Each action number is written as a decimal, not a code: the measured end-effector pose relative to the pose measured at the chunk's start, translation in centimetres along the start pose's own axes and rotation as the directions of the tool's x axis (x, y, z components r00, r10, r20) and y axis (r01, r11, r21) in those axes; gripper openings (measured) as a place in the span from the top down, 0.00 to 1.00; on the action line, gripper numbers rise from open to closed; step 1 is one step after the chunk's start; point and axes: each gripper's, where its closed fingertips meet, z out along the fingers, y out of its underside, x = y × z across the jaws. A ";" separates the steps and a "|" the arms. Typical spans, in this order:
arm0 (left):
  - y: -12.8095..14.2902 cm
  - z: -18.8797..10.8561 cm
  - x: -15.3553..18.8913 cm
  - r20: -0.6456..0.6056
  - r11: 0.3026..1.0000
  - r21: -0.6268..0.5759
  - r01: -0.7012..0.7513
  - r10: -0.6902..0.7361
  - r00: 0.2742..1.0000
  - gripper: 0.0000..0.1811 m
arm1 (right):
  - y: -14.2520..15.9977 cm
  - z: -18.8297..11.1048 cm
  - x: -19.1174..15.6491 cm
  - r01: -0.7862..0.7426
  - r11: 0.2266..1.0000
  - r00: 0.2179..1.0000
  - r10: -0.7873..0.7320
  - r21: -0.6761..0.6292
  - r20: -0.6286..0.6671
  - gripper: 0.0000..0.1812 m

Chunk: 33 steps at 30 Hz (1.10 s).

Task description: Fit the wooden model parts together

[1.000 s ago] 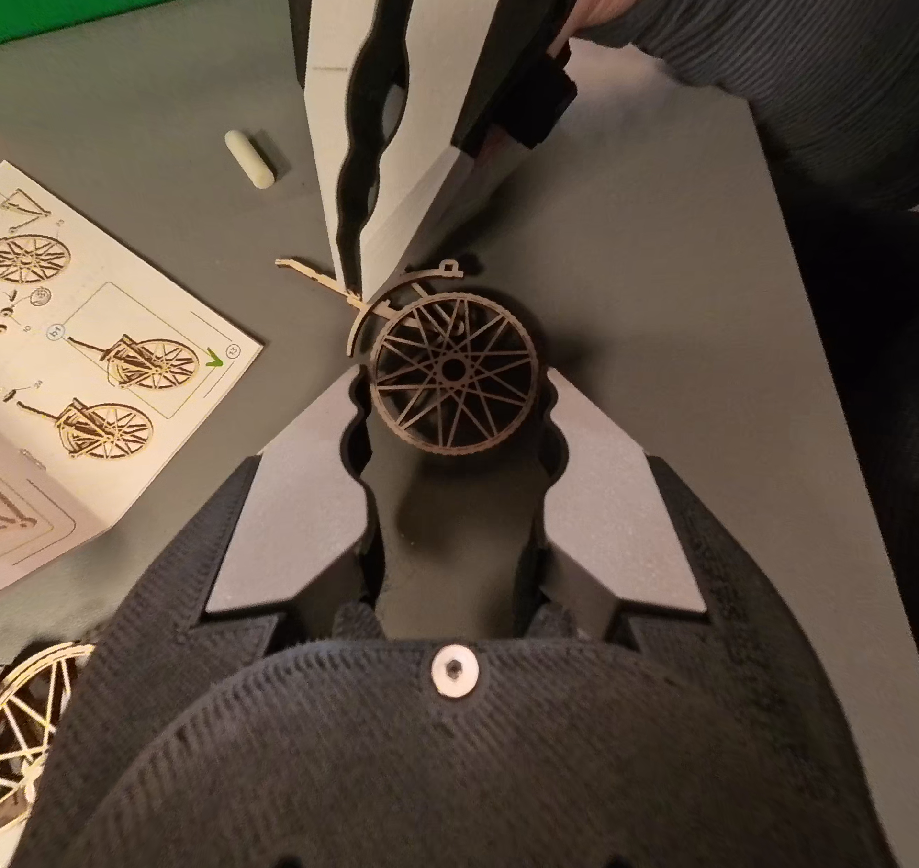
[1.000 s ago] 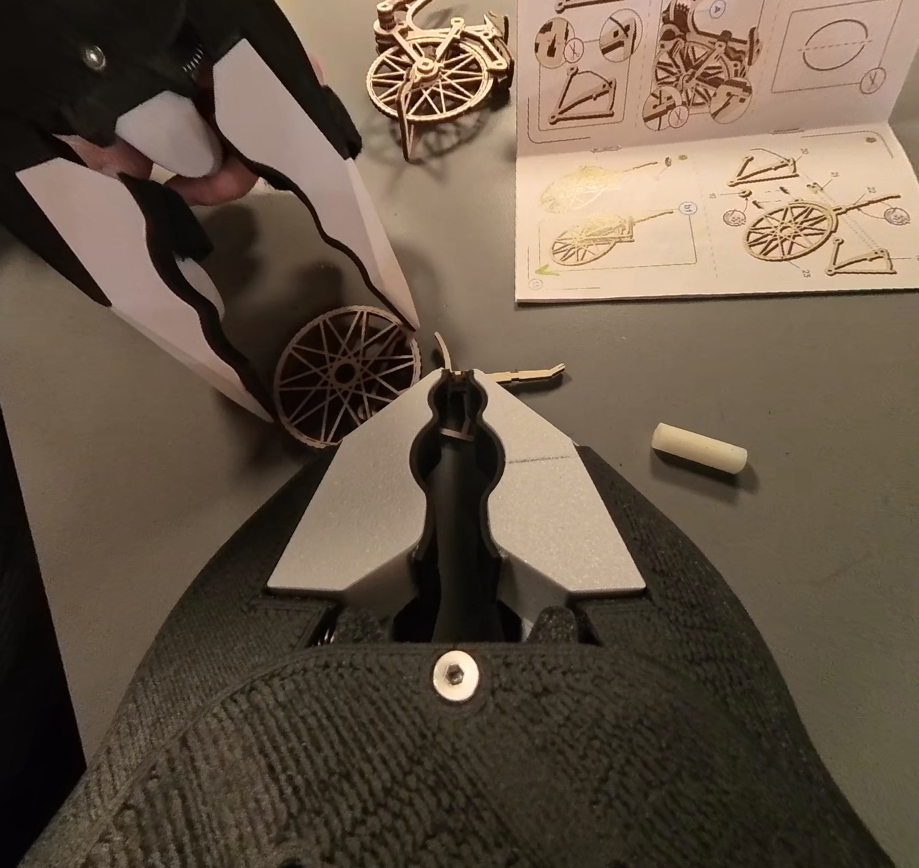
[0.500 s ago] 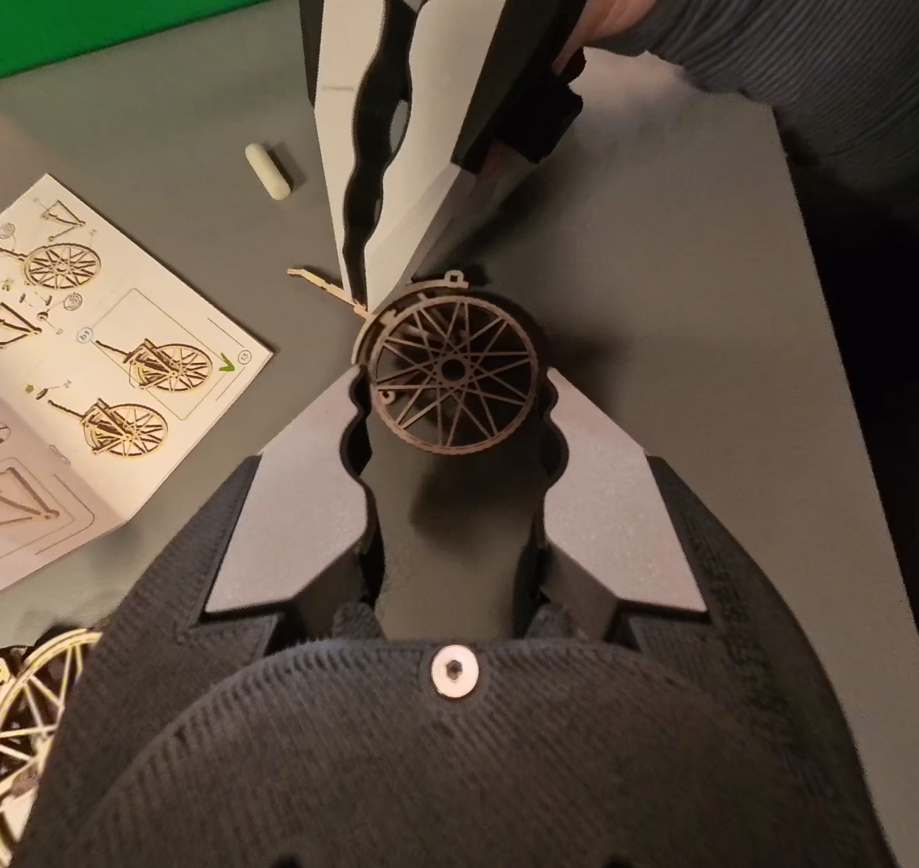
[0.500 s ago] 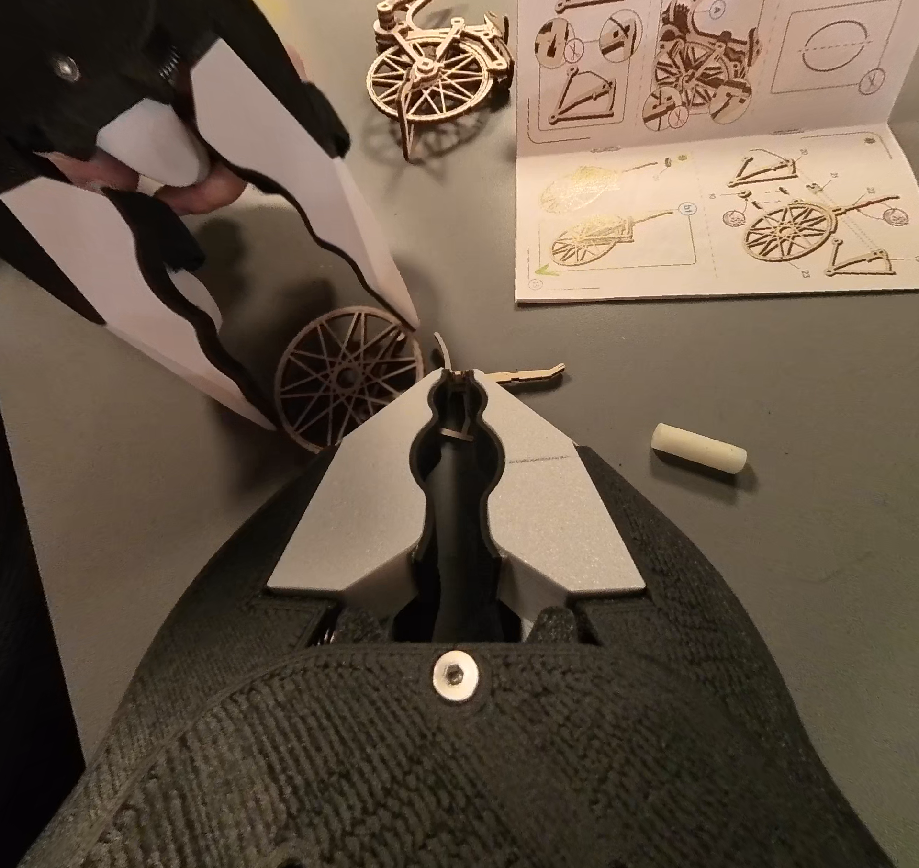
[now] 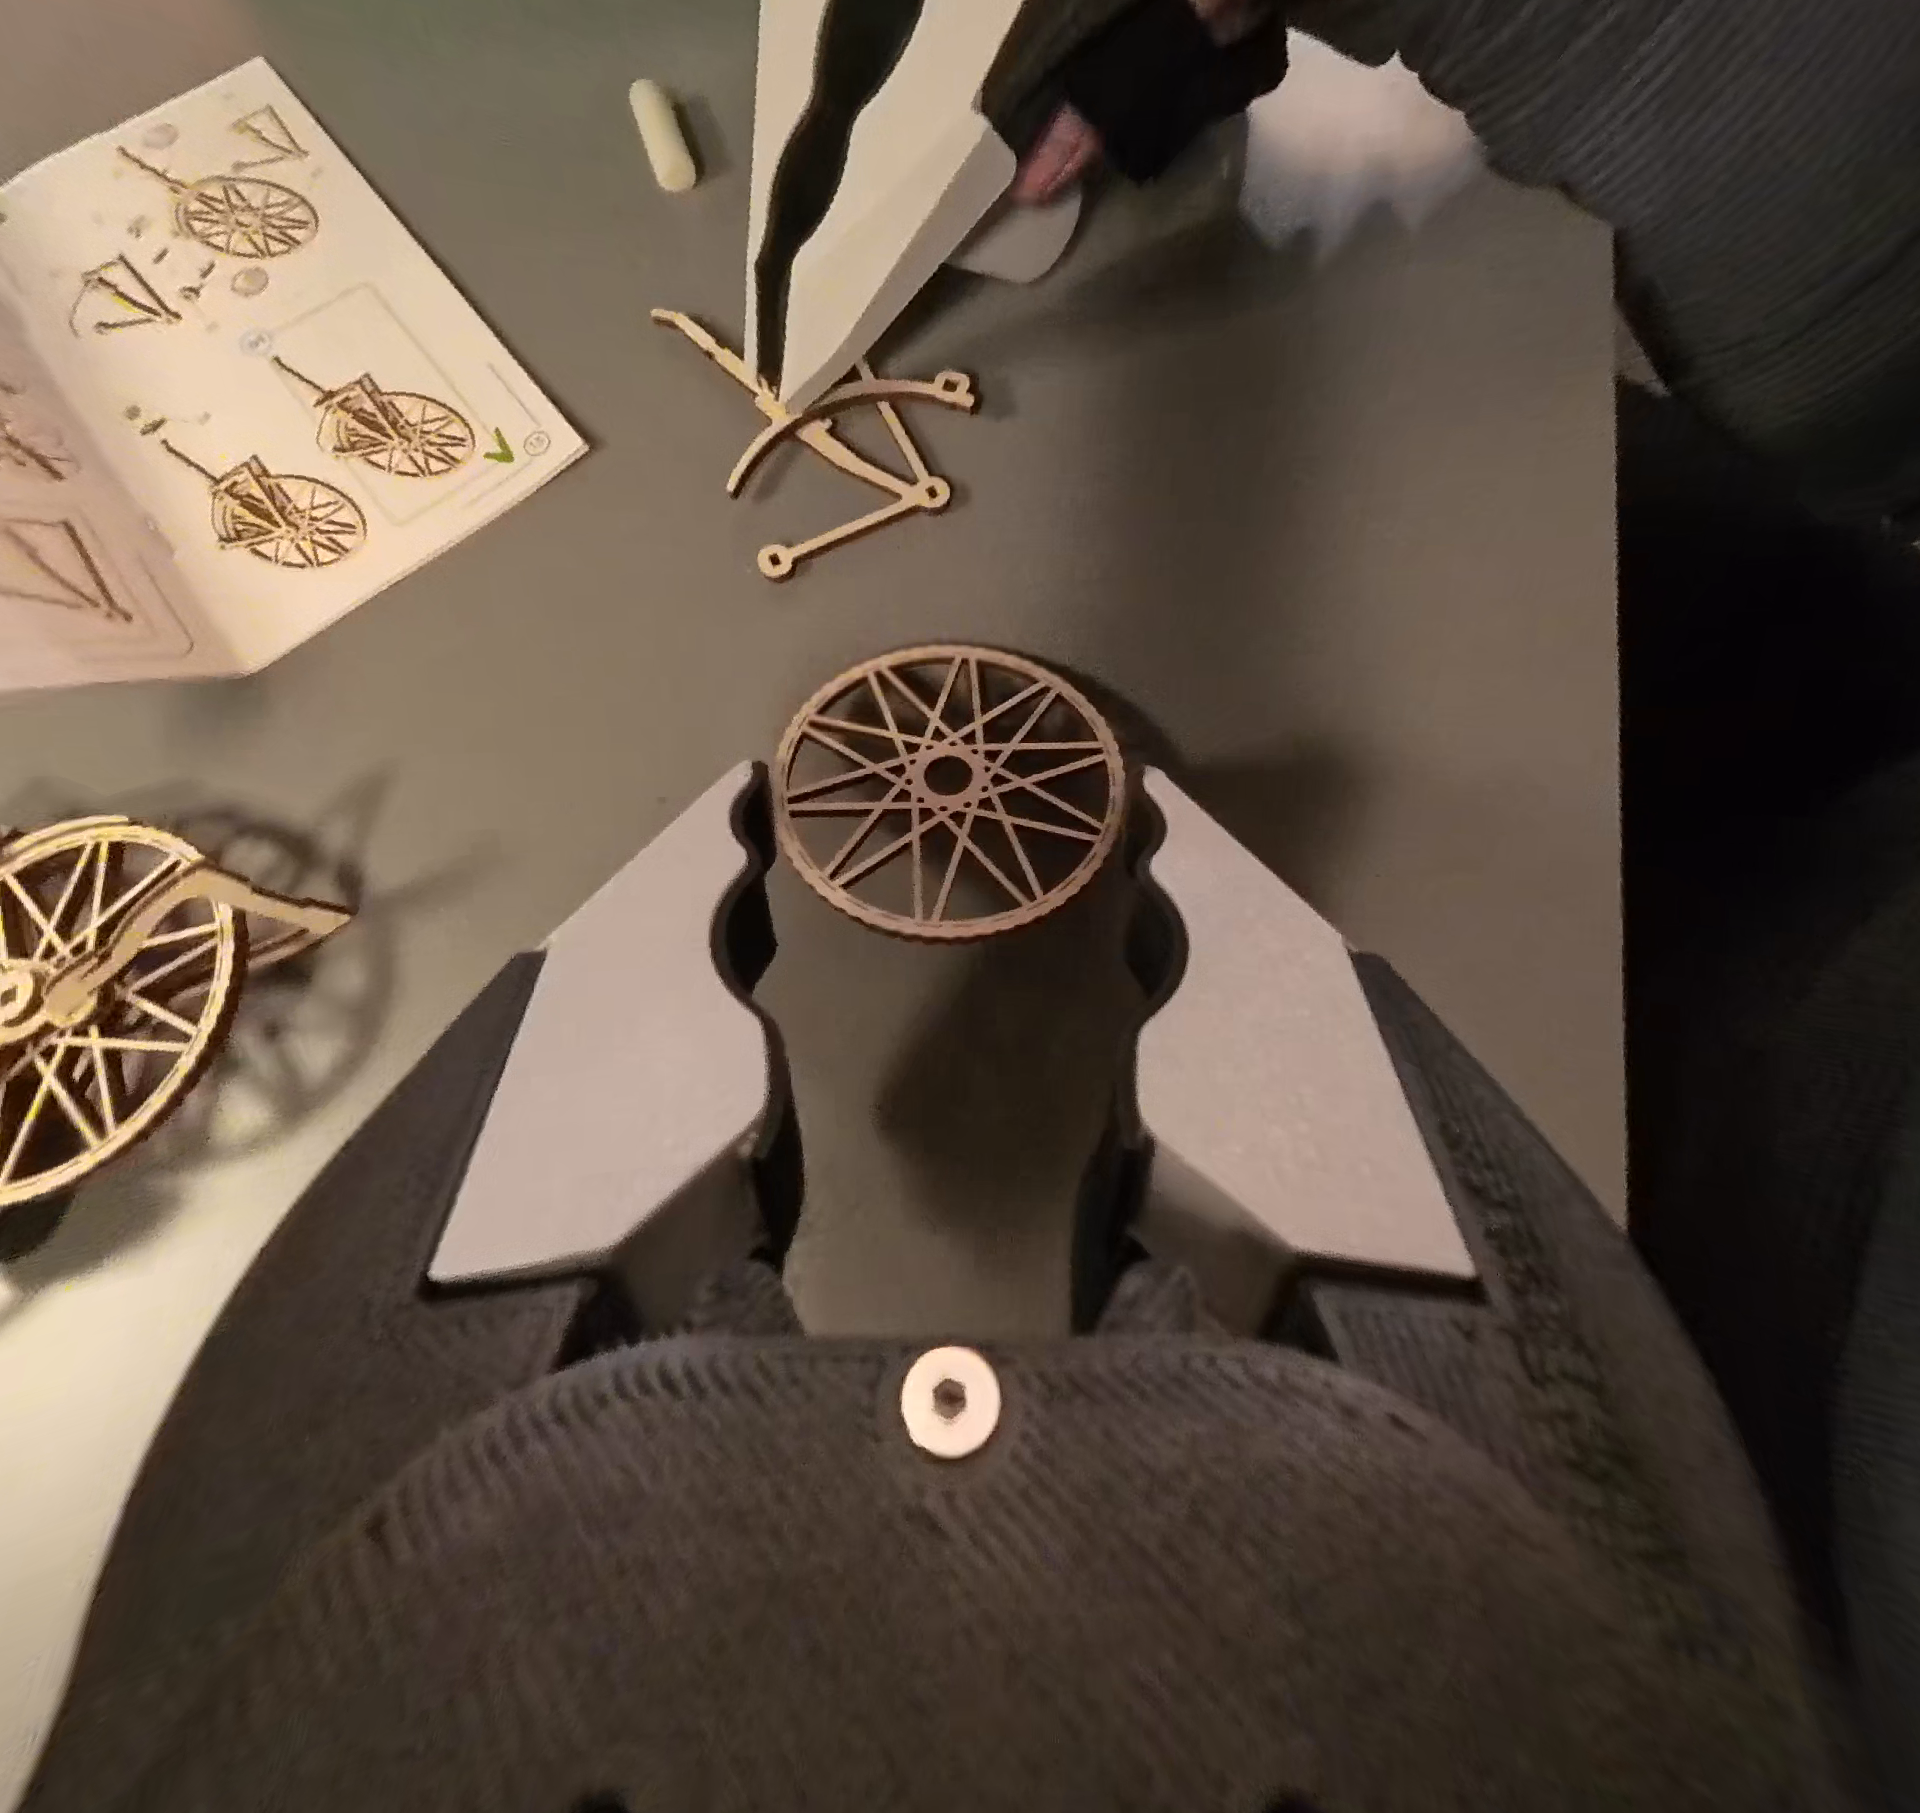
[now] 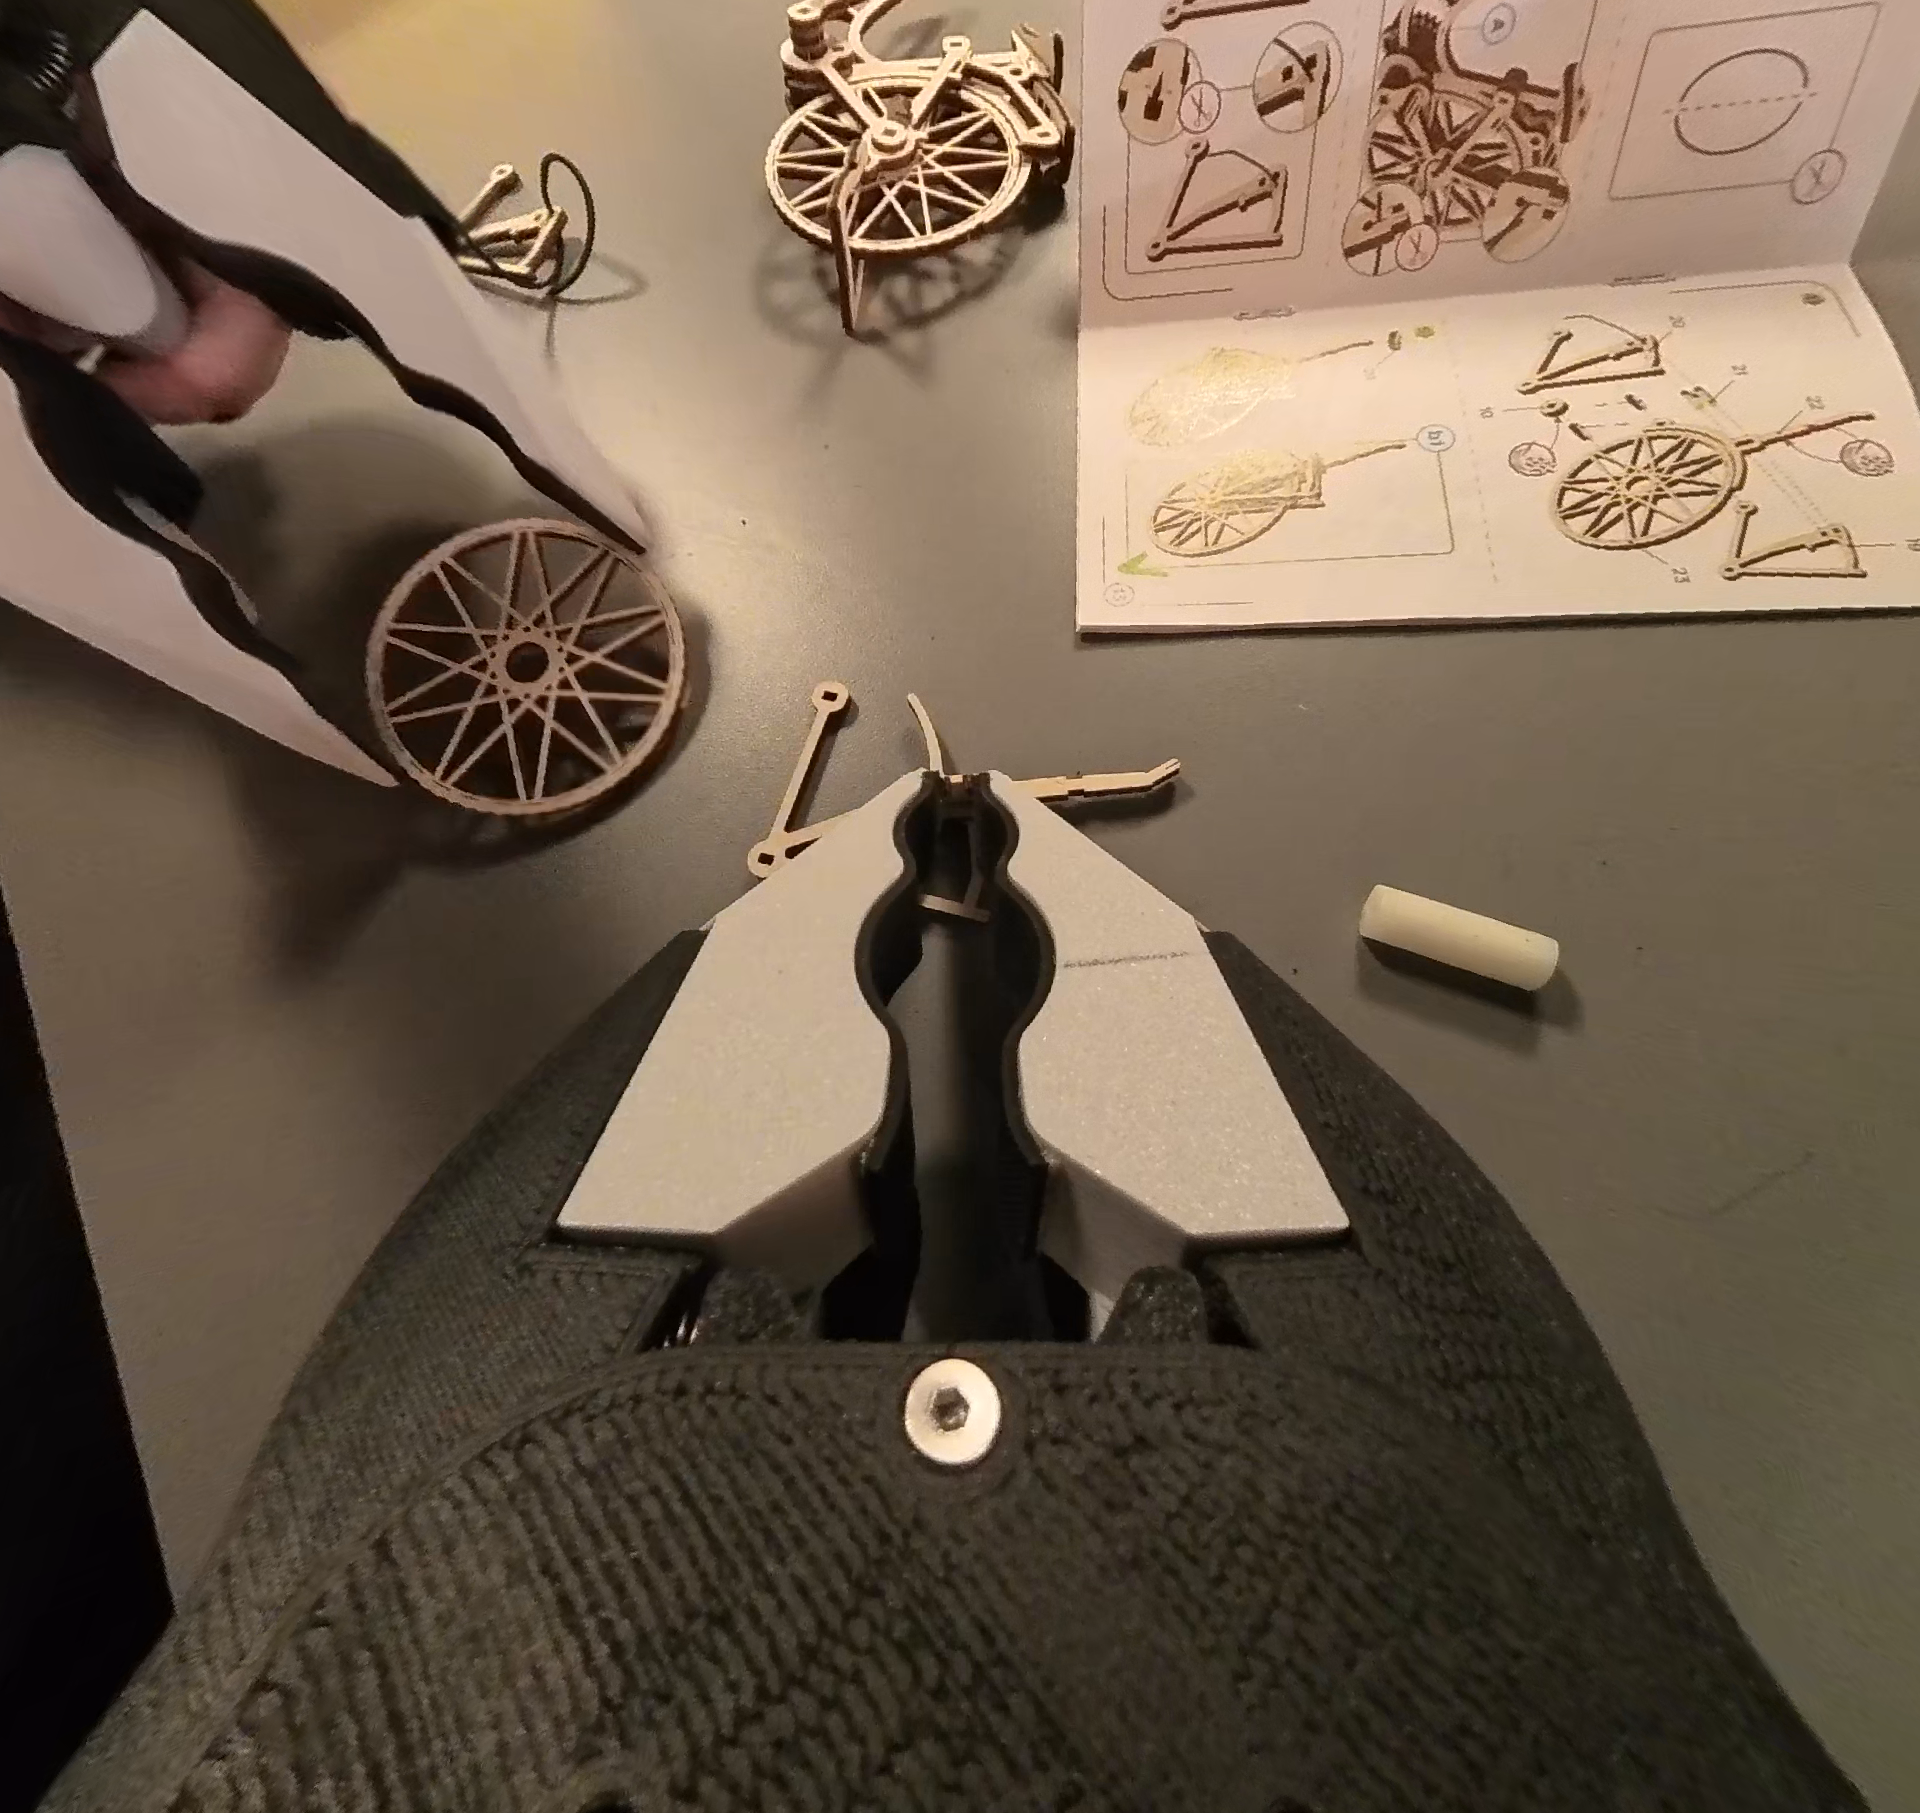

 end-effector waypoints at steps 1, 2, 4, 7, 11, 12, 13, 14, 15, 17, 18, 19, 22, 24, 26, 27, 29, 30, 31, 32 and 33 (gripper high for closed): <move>-0.1 -0.1 0.0 0.001 1.000 0.014 0.007 -0.007 1.000 0.63 | 0.0 0.0 0.0 0.000 1.000 1.000 0.000 0.000 0.000 0.98; -0.3 -0.1 0.0 -0.001 1.000 0.024 0.013 -0.013 1.000 0.63 | 0.0 0.0 0.0 -0.001 1.000 1.000 0.001 0.000 0.001 0.98; -0.9 -0.1 -0.1 -0.003 0.999 0.053 0.014 -0.014 1.000 0.63 | 0.0 0.0 0.0 -0.002 1.000 1.000 0.002 0.000 0.001 0.98; -2.4 0.7 -0.5 0.007 0.995 0.100 -0.014 0.013 1.000 0.63 | 0.0 0.0 0.0 -0.004 1.000 1.000 0.004 0.000 0.003 0.98; -3.7 2.5 -1.2 0.025 0.995 0.084 -0.052 0.051 0.998 0.63 | 0.0 0.0 0.0 -0.002 1.000 1.000 0.002 0.000 0.001 0.98; -3.7 2.9 -1.1 0.014 0.996 0.067 -0.059 0.058 0.998 0.63 | 0.0 0.0 0.0 0.000 1.000 1.000 0.000 0.000 0.000 0.98; -3.9 3.3 -1.0 0.003 0.996 0.063 -0.060 0.060 0.998 0.63 | 0.0 0.0 0.0 0.001 1.000 1.000 -0.001 0.000 -0.001 0.98; -4.0 3.5 -0.8 -0.011 0.996 0.068 -0.059 0.060 0.998 0.63 | 0.0 0.0 0.0 0.002 1.000 1.000 -0.002 0.000 -0.002 0.98; -4.0 3.7 -0.7 -0.026 0.996 0.067 -0.055 0.057 0.998 0.63 | 0.0 0.0 0.0 0.002 1.000 1.000 -0.002 0.000 -0.002 0.98; -3.8 4.2 -0.6 -0.039 0.998 0.050 -0.043 0.045 0.998 0.63 | 0.0 0.0 0.0 0.002 1.000 1.000 -0.002 0.000 -0.002 0.98; -3.8 4.3 -0.7 -0.030 0.998 0.049 -0.038 0.039 0.999 0.63 | 0.0 0.0 0.0 0.003 1.000 1.000 -0.003 0.000 -0.003 0.98; -3.7 4.4 -1.0 -0.017 0.998 0.047 -0.036 0.037 0.999 0.63 | 0.0 0.0 0.0 0.003 1.000 1.000 -0.003 0.000 -0.003 0.98; -3.5 4.6 -1.1 -0.018 0.999 0.041 -0.035 0.036 0.999 0.63 | 0.0 0.0 0.0 0.006 1.000 1.000 -0.006 0.000 -0.005 0.98; -3.3 4.8 -1.1 -0.019 0.999 0.032 -0.037 0.038 0.999 0.63 | 0.0 0.0 0.0 0.007 1.000 1.000 -0.007 0.000 -0.005 0.98; -3.3 4.9 -1.0 -0.018 0.999 0.031 -0.042 0.042 0.999 0.63 | 0.0 0.0 0.0 0.007 1.000 1.000 -0.007 0.000 -0.005 0.98; -3.3 4.9 -1.0 -0.019 0.999 0.030 -0.043 0.044 0.999 0.63 | 0.0 0.0 0.0 0.007 1.000 1.000 -0.007 -0.001 -0.005 0.98; -3.3 5.0 -1.1 -0.017 0.999 0.025 -0.039 0.039 0.999 0.63 | 0.0 0.0 0.0 0.007 1.000 1.000 -0.007 -0.001 -0.005 0.98; -3.3 5.0 -1.1 -0.017 0.999 0.025 -0.037 0.037 0.999 0.63 | 0.0 0.0 0.0 0.007 1.000 1.000 -0.007 0.000 -0.005 0.98; -3.3 5.0 -1.2 -0.016 0.999 0.024 -0.038 0.038 0.999 0.63 | 0.0 0.0 0.0 0.007 1.000 1.000 -0.007 0.000 -0.005 0.98; -3.3 5.0 -1.2 -0.015 0.999 0.024 -0.038 0.038 0.999 0.63 | 0.0 0.0 0.0 0.007 1.000 1.000 -0.007 0.000 -0.005 0.98; -3.3 5.0 -1.2 -0.013 0.999 0.024 -0.036 0.036 0.999 0.63 | 0.0 0.0 0.0 0.007 1.000 1.000 -0.007 0.000 -0.004 0.98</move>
